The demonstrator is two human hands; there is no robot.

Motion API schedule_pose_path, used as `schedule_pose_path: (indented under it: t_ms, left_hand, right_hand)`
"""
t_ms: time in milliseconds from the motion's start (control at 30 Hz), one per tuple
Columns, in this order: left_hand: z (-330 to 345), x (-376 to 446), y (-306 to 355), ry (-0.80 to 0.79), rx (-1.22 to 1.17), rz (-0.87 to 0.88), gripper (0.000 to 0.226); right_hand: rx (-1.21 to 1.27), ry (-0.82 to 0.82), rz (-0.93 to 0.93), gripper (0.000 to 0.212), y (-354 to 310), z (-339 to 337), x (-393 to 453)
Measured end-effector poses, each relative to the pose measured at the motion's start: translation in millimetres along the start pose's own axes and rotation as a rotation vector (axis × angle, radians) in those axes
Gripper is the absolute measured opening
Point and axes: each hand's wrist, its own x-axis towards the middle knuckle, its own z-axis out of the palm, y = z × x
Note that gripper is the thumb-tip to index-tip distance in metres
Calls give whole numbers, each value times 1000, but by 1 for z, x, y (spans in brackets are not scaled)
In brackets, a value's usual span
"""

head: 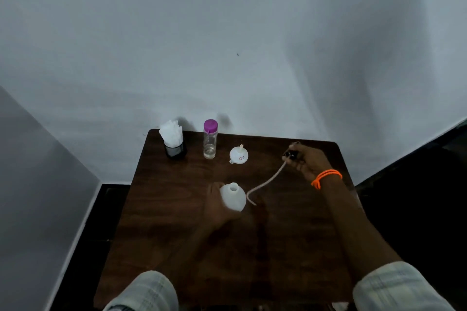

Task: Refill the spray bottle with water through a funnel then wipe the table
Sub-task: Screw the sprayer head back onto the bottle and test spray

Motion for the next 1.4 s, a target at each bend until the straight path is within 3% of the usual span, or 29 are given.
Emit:
schedule_pose_path:
  t_ms: [67,167,533,633,767,1033,1167,1333,1400]
  left_hand:
    - [-9,-4,9,0,22,10,96]
    - [-16,-13,14,128,-16,46,87]
    - [-54,-19,57,52,85,220,60]
    - [-54,-17,56,46,91,229,74]
    - [-52,-16,54,58,53,169,85]
    - [-50,-18,63,60,19,171,76]
    - [-46,-15,61,82,20,161,80]
    - [-45,-24,86,96,-59,198,35]
    - [-44,-23,86,97,-46,193,35]
  right_hand:
    - [71,-37,-20,6,-19,2,-9]
    - [187,-103,-56,6,-40,5,-25]
    - [459,-266,47,9,-58,14,-49]
    - [462,-255,43,9,-59,14,-54]
    - [442,-229,37,9,-63,9,-55]
    - [251,-157,-81,5,-56,12,-67]
    - [56,-180,-213,24,-54,22,-80]
    - [-160,-201,-427,35,-50,39,-104]
    - [-182,-194,-497,42,-48,47,-113]
